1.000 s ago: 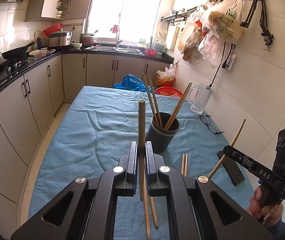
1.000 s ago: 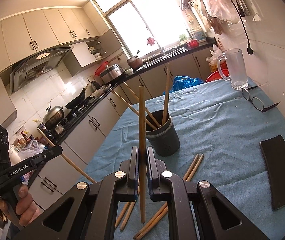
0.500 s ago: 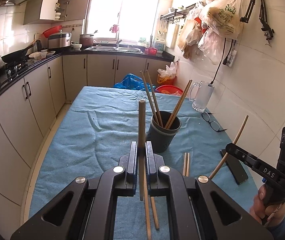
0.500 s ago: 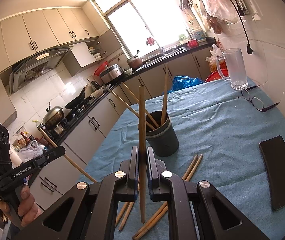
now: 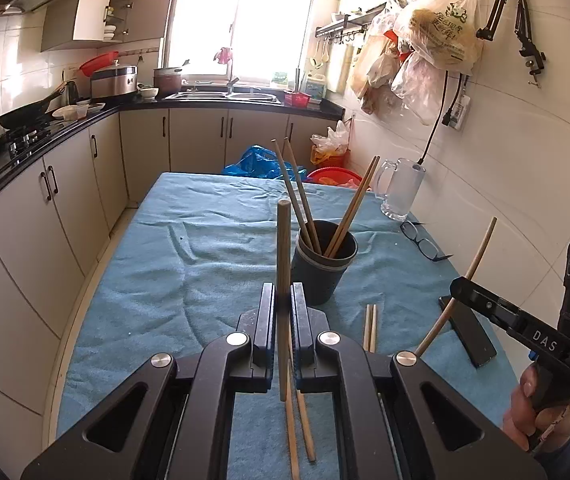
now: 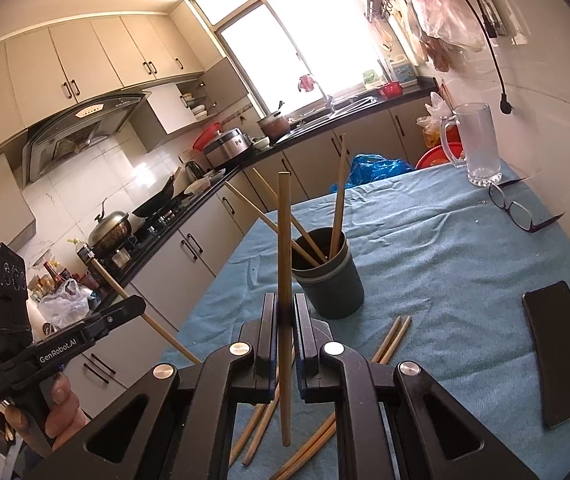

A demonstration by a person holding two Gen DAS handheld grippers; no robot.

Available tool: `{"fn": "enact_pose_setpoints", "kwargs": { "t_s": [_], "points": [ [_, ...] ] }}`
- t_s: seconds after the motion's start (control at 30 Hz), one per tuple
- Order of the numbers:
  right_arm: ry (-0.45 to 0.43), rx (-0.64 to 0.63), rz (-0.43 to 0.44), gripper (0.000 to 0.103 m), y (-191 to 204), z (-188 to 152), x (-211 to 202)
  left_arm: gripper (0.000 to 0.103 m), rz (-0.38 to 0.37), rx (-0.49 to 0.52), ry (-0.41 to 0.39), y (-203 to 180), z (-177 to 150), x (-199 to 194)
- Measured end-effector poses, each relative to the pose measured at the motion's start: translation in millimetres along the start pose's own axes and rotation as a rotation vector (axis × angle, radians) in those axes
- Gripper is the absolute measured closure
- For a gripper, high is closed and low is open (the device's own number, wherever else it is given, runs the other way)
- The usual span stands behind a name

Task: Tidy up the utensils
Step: 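Lift both held chopsticks upright and carry them toward the black holder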

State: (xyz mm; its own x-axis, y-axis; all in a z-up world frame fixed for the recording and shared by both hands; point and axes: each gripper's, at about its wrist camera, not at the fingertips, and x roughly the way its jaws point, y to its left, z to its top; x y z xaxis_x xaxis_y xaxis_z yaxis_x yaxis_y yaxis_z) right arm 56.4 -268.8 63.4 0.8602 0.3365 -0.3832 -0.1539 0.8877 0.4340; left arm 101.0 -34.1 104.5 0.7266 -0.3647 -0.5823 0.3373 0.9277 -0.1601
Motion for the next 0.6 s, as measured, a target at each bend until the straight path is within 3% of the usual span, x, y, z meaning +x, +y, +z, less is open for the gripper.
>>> {"fn": "enact_pose_setpoints", "kwargs": {
  "t_s": [0.6],
  "points": [
    [-0.01,-0.024,-0.004,0.095,7.1,7.3,2.3,0.097,-0.015,0.016,-0.005,-1.7,4.3,0.7]
  ]
}}
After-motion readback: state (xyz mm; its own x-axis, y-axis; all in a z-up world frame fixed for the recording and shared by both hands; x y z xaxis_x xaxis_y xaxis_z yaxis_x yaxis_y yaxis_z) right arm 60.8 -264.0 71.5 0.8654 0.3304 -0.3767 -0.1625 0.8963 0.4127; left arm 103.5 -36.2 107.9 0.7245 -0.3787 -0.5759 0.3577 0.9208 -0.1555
